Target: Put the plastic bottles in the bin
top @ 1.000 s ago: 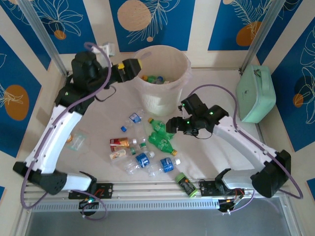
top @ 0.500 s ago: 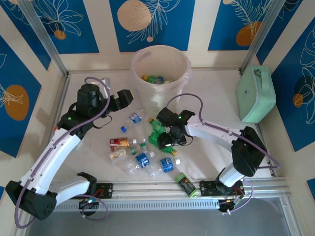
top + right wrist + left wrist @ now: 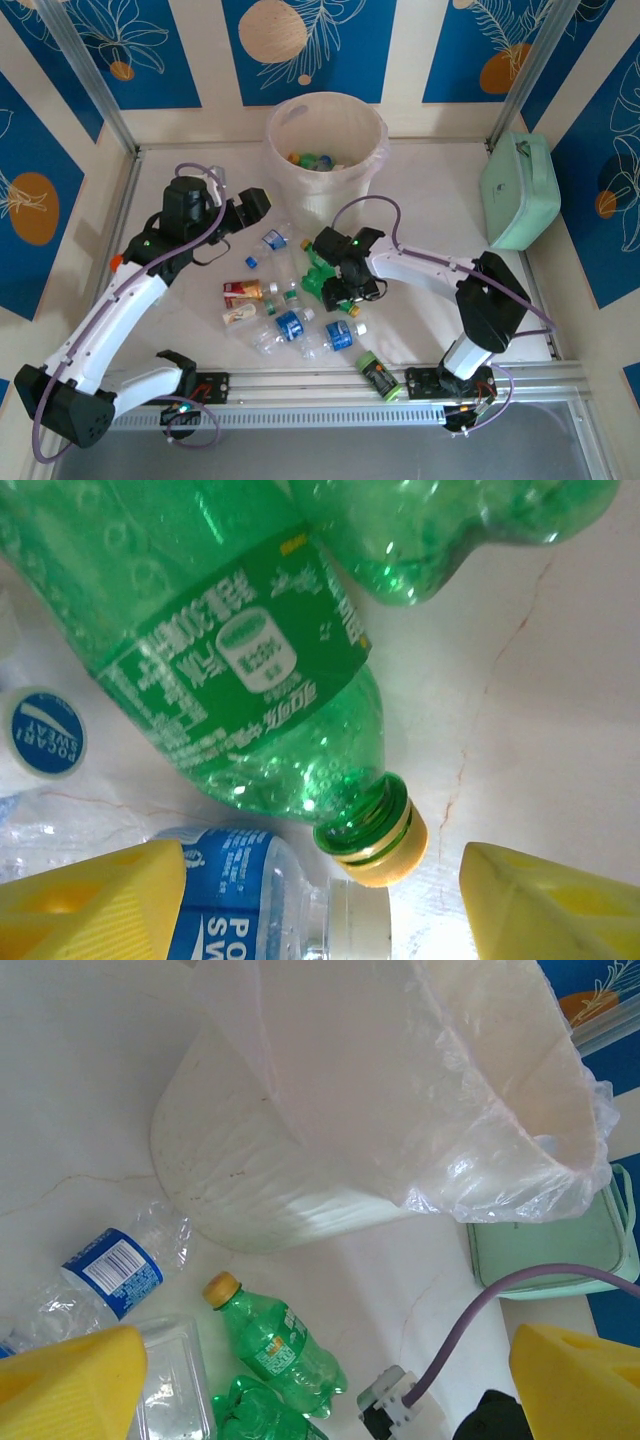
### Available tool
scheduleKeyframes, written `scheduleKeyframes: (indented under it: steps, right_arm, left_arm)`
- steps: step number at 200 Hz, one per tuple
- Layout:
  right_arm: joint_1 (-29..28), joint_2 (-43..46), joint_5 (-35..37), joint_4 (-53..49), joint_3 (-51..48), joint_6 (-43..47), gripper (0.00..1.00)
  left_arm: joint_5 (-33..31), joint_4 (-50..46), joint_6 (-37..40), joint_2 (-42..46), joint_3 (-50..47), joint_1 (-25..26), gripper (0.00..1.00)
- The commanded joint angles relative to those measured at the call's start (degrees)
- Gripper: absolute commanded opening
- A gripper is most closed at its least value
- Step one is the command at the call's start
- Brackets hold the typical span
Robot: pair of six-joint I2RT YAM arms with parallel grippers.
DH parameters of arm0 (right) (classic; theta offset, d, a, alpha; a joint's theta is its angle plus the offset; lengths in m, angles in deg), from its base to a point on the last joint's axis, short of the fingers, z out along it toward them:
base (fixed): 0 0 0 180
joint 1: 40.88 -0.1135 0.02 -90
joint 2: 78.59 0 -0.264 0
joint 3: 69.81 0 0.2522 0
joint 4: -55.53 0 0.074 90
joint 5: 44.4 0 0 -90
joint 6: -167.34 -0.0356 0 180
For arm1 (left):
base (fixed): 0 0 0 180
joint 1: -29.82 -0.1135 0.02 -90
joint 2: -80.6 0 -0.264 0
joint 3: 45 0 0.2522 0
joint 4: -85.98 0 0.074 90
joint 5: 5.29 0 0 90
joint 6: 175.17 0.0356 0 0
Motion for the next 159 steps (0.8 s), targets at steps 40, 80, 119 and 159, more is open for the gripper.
scheduleKeyframes:
  steps: [40, 80, 119, 159]
  right_arm:
    - [-5.82, 0.4, 5.3, -14.16, 4.53, -8.6, 0.74]
    - [-2.61, 3.95, -0.08, -14.91, 4.39, -26.69, 0.67]
    - [1.35, 11.21, -7.41, -6.2, -5.51, -39.04, 0.67]
    - [3.85, 13.53, -12.31, -0.59, -11.57, -40.99, 0.66]
  left_arm:
    - [0.41, 2.29, -0.65, 0.43, -2.21, -0.72, 0.92]
    - [0.81, 3.19, -1.06, 0.65, -3.24, -0.81, 0.92]
    - [1.37, 1.8, 0.2, 1.56, -3.42, -1.06, 0.92]
    - [2.6, 0.71, 1.43, 1.65, -3.33, -1.91, 0.92]
